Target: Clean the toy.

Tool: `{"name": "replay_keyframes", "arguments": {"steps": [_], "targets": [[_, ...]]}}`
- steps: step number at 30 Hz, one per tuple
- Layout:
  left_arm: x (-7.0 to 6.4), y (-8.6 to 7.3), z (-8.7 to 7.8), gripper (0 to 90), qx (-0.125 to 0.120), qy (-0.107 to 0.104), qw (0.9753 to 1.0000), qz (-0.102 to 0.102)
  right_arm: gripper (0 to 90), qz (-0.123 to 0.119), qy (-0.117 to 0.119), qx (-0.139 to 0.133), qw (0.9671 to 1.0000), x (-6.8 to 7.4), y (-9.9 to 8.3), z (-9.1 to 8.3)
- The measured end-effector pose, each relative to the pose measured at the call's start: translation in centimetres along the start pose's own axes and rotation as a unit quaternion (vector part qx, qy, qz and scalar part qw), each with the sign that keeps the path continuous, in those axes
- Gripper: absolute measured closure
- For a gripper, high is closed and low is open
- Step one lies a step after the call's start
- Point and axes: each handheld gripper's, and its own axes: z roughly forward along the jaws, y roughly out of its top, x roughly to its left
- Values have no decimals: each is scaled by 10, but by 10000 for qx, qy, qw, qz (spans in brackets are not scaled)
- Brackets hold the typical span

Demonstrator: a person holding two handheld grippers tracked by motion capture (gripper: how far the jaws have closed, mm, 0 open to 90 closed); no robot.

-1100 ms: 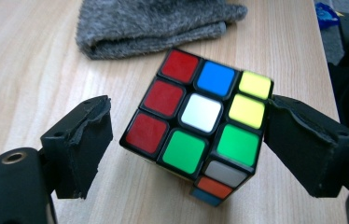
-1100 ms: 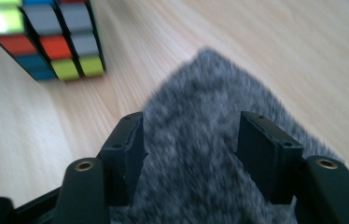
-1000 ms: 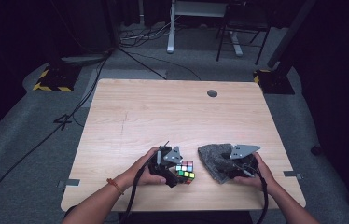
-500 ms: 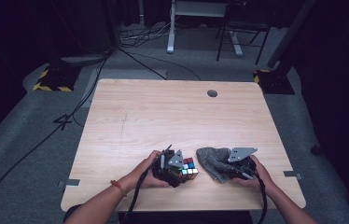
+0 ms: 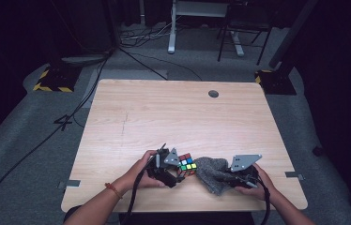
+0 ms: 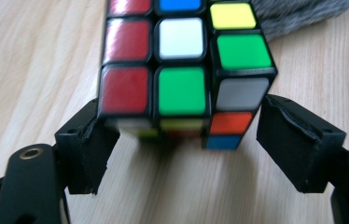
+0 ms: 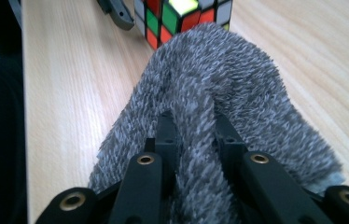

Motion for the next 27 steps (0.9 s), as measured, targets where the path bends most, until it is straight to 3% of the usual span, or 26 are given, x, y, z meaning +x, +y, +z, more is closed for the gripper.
{"name": "replay_keyframes", "arguments": {"steps": [3,7,14,19,23,27], "targets": [[0,-1,-13,234,-115,139,9998,-43,767,108,-51,-270,9996,-1,3,-7],[1,-1,-26,252,-265,242,9990,-271,766,31,-92,-413,9991,3,12,-12],[-5,4,-44,236,-596,306,9975,-205,764,-69,-169,-124,9998,1,9,1],[1,15,-42,233,-821,406,9951,-363,763,-25,-216,-116,9997,-2,7,2],[2,21,-30,220,-666,347,9968,-280,761,-38,-205,-76,9998,-1,7,4],[-1,21,-17,227,-361,368,9986,-148,760,-71,-209,-53,9997,0,7,6]]}}
